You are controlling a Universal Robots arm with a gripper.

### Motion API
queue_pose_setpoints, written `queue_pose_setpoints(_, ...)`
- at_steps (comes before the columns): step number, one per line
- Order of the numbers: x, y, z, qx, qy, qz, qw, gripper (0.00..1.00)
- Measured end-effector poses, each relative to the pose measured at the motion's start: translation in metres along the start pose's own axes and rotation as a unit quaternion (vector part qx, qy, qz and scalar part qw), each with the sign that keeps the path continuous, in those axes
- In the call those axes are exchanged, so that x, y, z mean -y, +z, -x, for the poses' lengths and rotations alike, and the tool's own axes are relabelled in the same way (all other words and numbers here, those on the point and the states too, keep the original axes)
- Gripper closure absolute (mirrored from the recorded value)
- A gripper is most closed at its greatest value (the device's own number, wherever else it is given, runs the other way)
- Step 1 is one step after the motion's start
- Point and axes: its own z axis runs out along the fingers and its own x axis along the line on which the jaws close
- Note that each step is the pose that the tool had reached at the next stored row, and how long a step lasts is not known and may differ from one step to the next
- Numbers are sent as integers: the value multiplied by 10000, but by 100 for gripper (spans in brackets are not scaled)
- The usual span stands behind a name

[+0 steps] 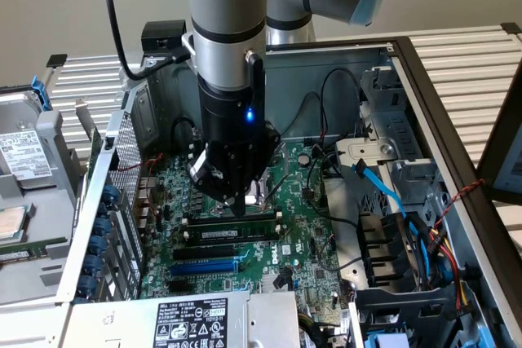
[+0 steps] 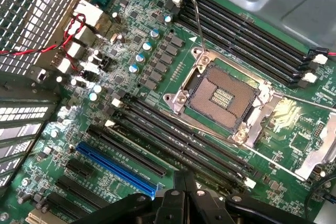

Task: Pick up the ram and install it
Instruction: 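Press down the ram until it locks into place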

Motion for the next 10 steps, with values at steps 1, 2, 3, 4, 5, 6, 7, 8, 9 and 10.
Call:
queue_pose_setpoints(1,0,0,0,1,58,-1,10000,89)
queue_pose_setpoints(2,0,-1,0,2,115,-2,9999,89)
queue_pose_setpoints(3,0,-1,0,2,172,-3,9999,89)
queue_pose_setpoints(4,0,-2,0,3,231,-4,9997,89)
queue_pose_setpoints(5,0,-2,0,4,289,-5,9996,89)
queue_pose_setpoints(6,0,-3,0,5,348,-6,9994,89)
queue_pose_setpoints(7,0,-3,0,6,407,-7,9992,89)
queue_pose_setpoints(8,0,-3,0,7,465,-8,9989,89)
queue_pose_setpoints(9,0,-4,0,8,523,-8,9986,89)
queue_pose_setpoints(10,0,-7,0,13,807,-9,9967,89)
